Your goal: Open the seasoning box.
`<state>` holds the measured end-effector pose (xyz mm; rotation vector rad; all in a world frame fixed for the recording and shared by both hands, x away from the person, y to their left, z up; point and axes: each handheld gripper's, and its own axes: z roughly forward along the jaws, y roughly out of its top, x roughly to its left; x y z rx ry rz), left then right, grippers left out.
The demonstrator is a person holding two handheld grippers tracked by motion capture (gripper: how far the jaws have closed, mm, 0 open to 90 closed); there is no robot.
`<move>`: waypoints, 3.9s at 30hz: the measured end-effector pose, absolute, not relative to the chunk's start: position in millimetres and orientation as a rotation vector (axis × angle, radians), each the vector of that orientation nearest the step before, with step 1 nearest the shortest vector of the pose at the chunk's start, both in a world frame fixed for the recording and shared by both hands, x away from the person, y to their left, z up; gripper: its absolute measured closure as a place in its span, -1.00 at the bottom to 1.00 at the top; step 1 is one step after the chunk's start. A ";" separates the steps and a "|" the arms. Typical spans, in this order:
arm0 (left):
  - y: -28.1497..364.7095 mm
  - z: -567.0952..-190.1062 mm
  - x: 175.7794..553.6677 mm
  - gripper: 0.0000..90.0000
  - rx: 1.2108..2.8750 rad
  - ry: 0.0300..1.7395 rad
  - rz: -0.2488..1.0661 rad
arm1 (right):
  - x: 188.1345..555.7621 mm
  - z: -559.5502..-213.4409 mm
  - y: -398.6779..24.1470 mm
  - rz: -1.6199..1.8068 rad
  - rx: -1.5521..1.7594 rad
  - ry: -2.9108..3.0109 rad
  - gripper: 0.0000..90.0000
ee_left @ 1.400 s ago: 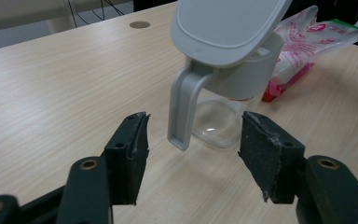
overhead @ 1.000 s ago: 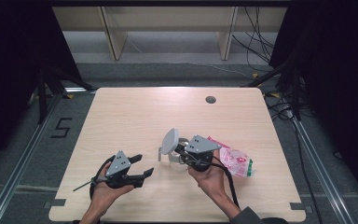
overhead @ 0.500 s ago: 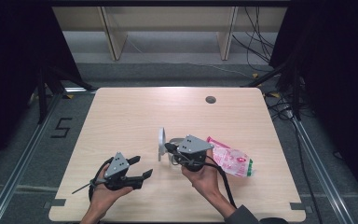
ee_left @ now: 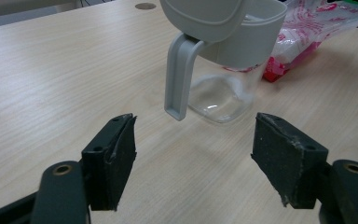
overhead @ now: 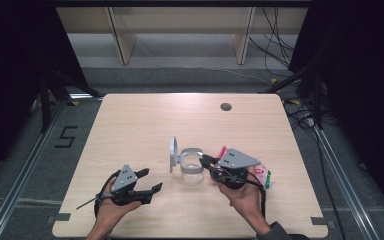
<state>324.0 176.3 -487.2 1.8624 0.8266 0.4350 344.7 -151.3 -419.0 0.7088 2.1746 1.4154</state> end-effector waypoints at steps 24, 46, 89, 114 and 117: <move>177.8 -490.0 323.9 -0.36 1.871 0.831 0.422 | 320.4 -429.7 -270.3 1.219 1.183 1.960 0.28; 176.8 -492.0 322.9 -0.36 1.867 0.845 0.416 | 327.5 -450.8 -299.1 1.145 1.351 2.008 0.00; 174.4 -491.4 324.1 -0.34 1.866 0.823 0.398 | 379.4 -455.9 -317.6 1.175 1.278 2.076 1.00; 172.8 -492.4 323.8 -0.34 1.865 0.833 0.393 | 428.3 -450.9 -332.6 1.159 1.380 1.964 0.73; 173.3 -492.6 323.5 -0.34 1.866 0.832 0.398 | 418.8 -445.2 -337.4 1.197 1.413 1.900 0.55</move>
